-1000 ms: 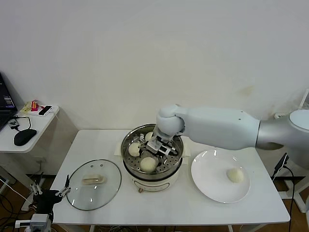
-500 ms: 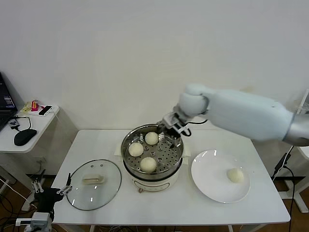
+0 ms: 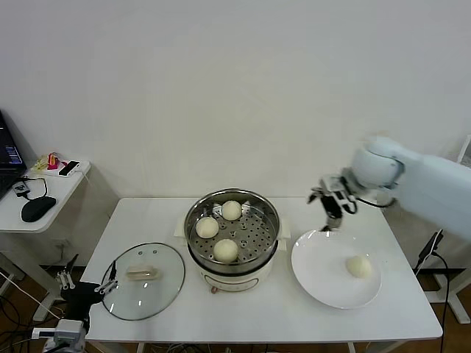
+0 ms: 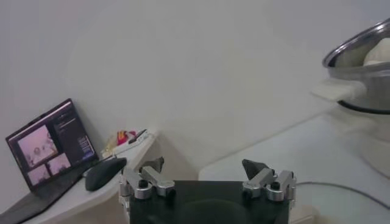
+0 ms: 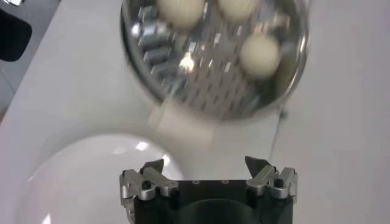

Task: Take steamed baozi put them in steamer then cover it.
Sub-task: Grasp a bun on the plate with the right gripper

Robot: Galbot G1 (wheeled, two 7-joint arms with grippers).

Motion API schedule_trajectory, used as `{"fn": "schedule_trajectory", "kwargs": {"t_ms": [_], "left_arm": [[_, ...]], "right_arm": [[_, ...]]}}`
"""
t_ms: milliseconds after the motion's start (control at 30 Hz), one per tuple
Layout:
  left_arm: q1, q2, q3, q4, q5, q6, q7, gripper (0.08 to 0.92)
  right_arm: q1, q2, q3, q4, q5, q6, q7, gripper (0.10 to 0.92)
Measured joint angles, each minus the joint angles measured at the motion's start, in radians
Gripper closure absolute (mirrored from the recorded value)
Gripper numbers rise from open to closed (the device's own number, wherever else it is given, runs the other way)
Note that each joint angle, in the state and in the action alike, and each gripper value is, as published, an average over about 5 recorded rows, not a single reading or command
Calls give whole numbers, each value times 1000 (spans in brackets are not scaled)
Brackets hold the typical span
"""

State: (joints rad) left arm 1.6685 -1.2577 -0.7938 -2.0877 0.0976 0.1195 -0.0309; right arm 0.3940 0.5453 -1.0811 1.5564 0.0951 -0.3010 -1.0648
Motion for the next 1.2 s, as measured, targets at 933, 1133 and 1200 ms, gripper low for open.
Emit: {"fn": "schedule_trajectory", "kwargs": {"t_ms": [933, 1133, 1200], "left_arm": [[10, -4, 2, 5, 15, 11, 1, 177], [7, -5, 1, 8, 15, 12, 1, 177], [7, -6, 0, 9, 15, 12, 2, 177]], "right_arm": [[-596, -47, 459, -187, -276, 29, -4, 203], [-621, -12, 481, -228, -307, 34, 2, 203], [-627, 0, 485, -238, -314, 34, 3, 205]]}}
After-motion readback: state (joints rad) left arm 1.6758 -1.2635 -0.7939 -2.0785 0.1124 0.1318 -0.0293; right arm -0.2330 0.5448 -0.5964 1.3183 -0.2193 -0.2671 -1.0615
